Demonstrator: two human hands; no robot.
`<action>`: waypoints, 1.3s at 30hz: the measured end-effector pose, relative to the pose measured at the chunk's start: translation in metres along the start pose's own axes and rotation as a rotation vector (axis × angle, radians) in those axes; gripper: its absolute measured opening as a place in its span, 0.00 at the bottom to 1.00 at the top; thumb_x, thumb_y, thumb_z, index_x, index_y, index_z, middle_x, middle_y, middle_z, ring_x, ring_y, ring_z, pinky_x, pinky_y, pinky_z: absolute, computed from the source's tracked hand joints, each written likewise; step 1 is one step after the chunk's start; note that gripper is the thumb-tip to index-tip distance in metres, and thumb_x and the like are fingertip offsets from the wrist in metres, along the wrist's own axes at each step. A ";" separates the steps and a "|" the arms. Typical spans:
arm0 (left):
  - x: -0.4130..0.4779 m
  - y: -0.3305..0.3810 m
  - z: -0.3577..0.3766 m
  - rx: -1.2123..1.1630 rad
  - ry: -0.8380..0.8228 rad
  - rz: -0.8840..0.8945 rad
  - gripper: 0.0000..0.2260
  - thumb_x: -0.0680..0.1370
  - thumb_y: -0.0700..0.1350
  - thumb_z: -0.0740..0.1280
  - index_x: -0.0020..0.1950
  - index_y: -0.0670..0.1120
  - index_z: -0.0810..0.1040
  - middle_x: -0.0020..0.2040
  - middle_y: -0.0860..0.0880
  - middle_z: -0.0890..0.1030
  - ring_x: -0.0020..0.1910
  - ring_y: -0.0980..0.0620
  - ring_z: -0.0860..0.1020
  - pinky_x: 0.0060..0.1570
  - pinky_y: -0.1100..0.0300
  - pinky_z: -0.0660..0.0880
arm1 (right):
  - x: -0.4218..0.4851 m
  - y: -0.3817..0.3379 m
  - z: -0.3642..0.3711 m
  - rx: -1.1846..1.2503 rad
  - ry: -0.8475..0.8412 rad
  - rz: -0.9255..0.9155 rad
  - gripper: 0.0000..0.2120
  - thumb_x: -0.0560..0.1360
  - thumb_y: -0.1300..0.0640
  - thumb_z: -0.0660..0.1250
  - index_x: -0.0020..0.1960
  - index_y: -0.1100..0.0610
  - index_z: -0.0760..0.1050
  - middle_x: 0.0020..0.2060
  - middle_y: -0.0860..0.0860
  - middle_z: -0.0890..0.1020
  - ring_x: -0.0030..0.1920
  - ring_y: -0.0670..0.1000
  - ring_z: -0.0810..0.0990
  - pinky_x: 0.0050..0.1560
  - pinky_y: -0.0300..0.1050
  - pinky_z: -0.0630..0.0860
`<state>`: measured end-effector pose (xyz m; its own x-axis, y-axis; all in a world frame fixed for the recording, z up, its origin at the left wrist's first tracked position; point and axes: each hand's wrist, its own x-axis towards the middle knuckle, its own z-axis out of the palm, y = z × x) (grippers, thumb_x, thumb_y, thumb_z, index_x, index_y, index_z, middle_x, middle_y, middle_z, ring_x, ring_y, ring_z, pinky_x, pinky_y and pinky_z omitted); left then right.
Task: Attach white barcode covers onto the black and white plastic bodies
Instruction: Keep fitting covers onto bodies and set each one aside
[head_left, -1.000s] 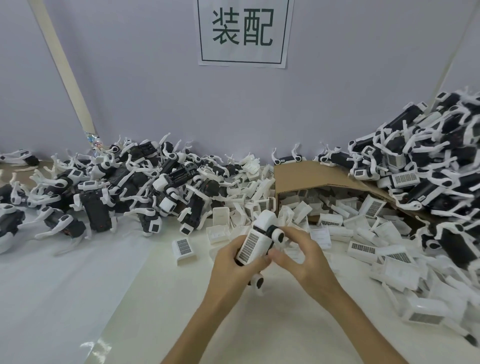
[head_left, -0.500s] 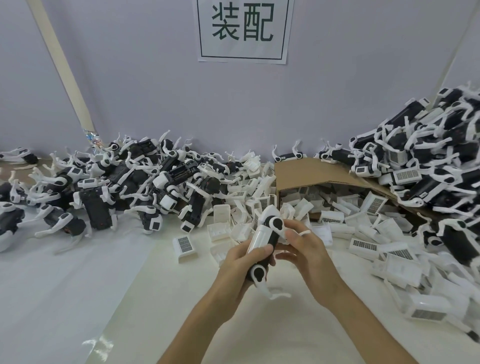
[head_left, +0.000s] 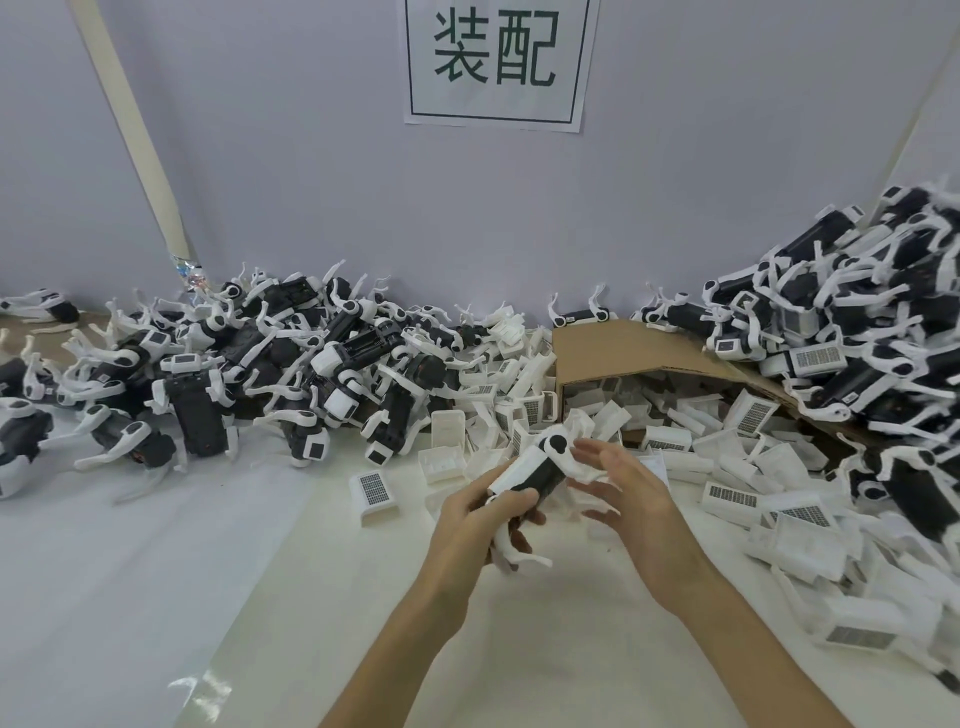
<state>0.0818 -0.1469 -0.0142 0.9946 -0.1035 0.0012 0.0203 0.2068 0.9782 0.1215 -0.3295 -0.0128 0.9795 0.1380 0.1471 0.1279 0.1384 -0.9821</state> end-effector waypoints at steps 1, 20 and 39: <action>0.000 0.001 -0.001 0.000 -0.022 -0.007 0.14 0.68 0.51 0.70 0.53 0.54 0.85 0.43 0.41 0.85 0.34 0.48 0.78 0.33 0.58 0.76 | 0.000 -0.001 -0.004 0.041 -0.024 -0.004 0.20 0.73 0.43 0.64 0.61 0.51 0.80 0.58 0.47 0.84 0.51 0.49 0.83 0.51 0.45 0.76; 0.016 -0.006 -0.010 -0.075 0.480 0.011 0.13 0.83 0.49 0.61 0.46 0.45 0.82 0.48 0.44 0.84 0.40 0.47 0.81 0.36 0.54 0.76 | 0.001 -0.018 -0.017 -0.009 -0.174 0.134 0.13 0.72 0.58 0.71 0.56 0.61 0.79 0.43 0.58 0.83 0.35 0.56 0.82 0.38 0.45 0.80; 0.025 -0.009 -0.016 0.009 0.486 0.020 0.12 0.83 0.34 0.58 0.44 0.40 0.78 0.44 0.40 0.80 0.37 0.41 0.76 0.38 0.52 0.71 | 0.057 -0.102 -0.063 -0.652 0.457 -0.272 0.16 0.77 0.55 0.70 0.64 0.47 0.76 0.60 0.44 0.79 0.60 0.48 0.78 0.52 0.39 0.74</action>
<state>0.1085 -0.1357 -0.0267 0.9271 0.3672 -0.0755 0.0025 0.1953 0.9807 0.1736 -0.3973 0.0886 0.8501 -0.2484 0.4643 0.2957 -0.5043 -0.8113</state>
